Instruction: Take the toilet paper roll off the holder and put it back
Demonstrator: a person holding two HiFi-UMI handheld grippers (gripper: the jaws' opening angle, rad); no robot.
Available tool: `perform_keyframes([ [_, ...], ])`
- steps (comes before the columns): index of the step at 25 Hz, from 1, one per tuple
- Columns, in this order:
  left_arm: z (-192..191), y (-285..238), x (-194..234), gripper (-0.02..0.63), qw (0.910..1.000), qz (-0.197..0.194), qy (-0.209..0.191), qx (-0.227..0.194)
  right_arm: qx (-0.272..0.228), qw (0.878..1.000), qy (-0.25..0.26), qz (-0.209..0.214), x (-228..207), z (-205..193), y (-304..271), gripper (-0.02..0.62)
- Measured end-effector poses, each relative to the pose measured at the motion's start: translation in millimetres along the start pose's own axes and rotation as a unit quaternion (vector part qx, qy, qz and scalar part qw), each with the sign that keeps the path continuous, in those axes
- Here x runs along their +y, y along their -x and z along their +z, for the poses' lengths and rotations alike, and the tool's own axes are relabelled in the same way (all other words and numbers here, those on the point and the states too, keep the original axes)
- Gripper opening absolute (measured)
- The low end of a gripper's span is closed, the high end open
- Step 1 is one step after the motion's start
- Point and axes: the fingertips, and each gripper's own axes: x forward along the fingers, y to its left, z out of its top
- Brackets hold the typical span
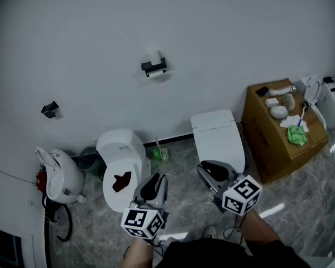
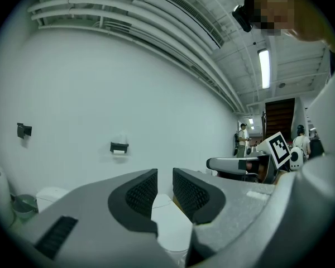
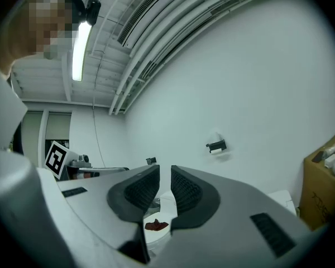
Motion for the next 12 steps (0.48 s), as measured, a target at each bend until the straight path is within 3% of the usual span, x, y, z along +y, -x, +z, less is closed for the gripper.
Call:
perform_keyframes([
  [12,-1.4,-22.8,55.6,0.12,0.9999,-0.009,0.001,0.004,0.011,1.0,0.002,0.001,-6.5,-5.6,-56.9,0.124],
])
